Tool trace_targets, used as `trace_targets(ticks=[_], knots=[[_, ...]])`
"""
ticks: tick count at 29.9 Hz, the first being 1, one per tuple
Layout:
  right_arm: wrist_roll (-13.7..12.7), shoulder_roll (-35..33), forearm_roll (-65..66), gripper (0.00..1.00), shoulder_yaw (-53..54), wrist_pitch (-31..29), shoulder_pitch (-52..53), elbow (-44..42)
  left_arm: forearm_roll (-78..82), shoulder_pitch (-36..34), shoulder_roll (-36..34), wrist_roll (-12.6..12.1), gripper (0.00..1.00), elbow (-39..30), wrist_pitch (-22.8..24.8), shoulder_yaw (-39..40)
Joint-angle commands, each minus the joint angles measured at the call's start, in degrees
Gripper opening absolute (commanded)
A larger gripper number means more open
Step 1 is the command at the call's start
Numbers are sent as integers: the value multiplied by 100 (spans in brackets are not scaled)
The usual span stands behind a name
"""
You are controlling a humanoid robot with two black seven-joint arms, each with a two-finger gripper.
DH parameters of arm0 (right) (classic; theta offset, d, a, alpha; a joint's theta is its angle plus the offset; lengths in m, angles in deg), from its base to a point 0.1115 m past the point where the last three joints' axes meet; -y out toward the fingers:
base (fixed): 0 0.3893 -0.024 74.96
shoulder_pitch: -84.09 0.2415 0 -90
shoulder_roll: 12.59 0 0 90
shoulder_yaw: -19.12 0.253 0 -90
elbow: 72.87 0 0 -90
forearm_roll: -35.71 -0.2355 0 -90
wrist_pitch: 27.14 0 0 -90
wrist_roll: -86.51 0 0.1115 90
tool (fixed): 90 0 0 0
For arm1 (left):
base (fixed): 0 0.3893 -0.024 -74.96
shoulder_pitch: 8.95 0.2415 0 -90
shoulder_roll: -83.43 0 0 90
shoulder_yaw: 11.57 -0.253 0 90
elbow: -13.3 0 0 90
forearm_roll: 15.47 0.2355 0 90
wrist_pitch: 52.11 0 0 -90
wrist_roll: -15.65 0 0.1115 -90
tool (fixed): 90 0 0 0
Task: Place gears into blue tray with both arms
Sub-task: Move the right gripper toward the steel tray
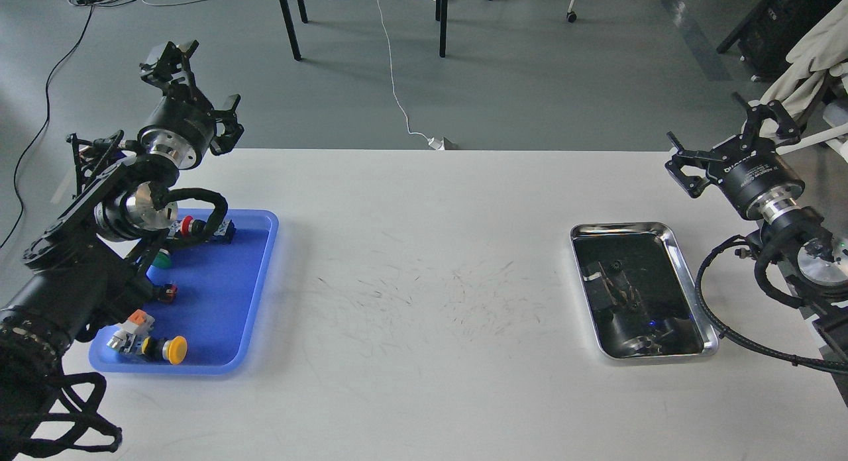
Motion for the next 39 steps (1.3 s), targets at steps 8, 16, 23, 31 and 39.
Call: trace_targets(ticks=[8,16,23,31,39], knots=[[4,25,0,99,1,0,-10,9,-37,-53,-10,58,98,-19,17,0],[4,25,0,99,-25,0,-10,35,42,-9,51,-4,98,-2,-18,0],[-40,-54,35,99,-131,0,8,61,42,-26,-28,5,98,-54,-18,-228],[-67,-220,860,99,-139,0,166,210,51,-70,-19,5,98,-63,-27,-237],[-75,-1239,1494,99,-174,0,131,1282,86,-105,-1,-3,98,-55,-150,-246]])
